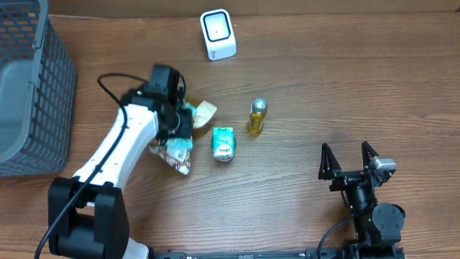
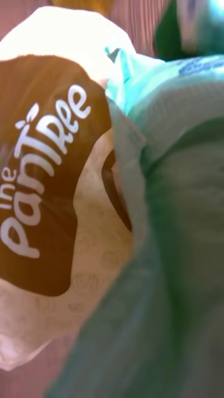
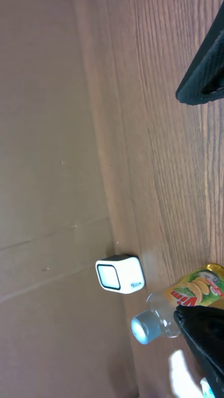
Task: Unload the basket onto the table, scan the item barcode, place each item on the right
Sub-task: 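Lift the bread bag with wipes out and place it left of the tissues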
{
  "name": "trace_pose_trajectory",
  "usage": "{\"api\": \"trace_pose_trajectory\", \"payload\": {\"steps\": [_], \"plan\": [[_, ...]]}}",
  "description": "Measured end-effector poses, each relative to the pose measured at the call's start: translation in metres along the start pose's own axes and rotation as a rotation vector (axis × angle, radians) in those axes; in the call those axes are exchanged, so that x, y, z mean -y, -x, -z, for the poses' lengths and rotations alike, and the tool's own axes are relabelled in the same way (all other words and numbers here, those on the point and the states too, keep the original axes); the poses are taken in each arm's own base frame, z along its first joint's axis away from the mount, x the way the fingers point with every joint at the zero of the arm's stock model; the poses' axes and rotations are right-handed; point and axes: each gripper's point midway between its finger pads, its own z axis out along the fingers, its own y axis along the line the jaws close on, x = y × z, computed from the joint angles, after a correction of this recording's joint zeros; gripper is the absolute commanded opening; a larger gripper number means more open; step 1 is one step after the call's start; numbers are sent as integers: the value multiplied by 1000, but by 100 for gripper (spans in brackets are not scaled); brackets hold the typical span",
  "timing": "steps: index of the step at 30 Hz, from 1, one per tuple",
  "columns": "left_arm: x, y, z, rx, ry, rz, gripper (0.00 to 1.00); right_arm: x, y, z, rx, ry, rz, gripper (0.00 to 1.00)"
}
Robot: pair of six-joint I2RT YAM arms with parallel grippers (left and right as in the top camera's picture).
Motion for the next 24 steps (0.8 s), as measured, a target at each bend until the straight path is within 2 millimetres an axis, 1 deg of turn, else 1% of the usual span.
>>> {"api": "trace_pose_trajectory", "payload": {"steps": [3, 7, 10, 14, 17, 24], "plan": [[-7, -8, -13, -2, 28, 11, 28, 0, 0, 0, 0, 0, 0, 100], [-15, -8, -23, 24, 58, 21, 29, 0, 0, 0, 0, 0, 0, 100], [-15, -6, -28, 50, 62, 25, 30, 0, 0, 0, 0, 0, 0, 100], [-9, -2, -30, 77, 59, 14, 29, 0, 0, 0, 0, 0, 0, 100], [-3, -2, -31, 82, 59, 12, 31, 0, 0, 0, 0, 0, 0, 100], [-1, 0, -31, 95, 61, 34, 31, 0, 0, 0, 0, 0, 0, 100]]}}
